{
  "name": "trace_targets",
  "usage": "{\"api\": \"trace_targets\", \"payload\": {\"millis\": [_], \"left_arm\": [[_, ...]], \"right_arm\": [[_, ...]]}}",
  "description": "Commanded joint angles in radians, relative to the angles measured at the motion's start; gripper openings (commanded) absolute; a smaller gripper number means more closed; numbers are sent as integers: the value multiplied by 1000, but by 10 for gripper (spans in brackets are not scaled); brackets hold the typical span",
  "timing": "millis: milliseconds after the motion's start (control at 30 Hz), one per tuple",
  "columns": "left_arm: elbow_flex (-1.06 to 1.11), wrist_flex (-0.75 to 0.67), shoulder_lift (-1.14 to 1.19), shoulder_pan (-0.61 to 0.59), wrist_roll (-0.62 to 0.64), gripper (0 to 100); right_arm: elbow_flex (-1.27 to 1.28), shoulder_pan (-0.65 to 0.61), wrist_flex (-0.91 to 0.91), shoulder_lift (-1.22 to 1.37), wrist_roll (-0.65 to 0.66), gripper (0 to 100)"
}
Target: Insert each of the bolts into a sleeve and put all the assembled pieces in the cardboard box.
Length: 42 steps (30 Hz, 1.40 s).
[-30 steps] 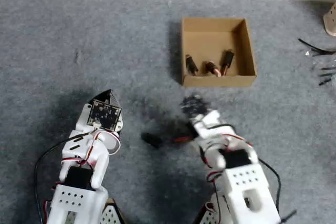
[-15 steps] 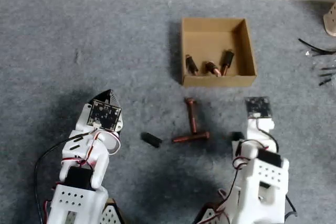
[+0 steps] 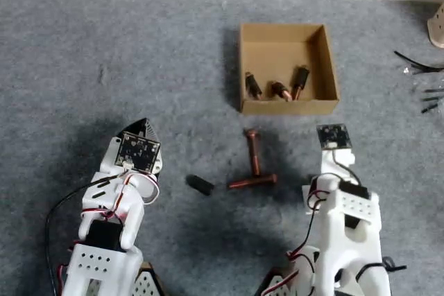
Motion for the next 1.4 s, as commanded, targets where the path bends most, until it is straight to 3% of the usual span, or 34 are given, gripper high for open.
{"api": "trace_targets", "payload": {"millis": [0, 233, 467, 600, 1067, 1367], "left_arm": [[5, -28, -15, 15, 8, 10], [5, -28, -15, 15, 8, 10], [4, -28, -15, 15, 8, 10], [4, -28, -15, 15, 8, 10], [7, -28, -15, 15, 8, 10], [7, -28, -15, 15, 8, 10]], "right_arm": [[-58, -48, -13, 36, -5, 139], [-117, -50, -134, 214, -3, 139], [-186, -47, -122, 357, 40, 122], [-180, -50, -119, 321, 44, 2], [81, -47, -156, -33, 51, 5], [150, -47, -25, -199, 89, 5]]}}
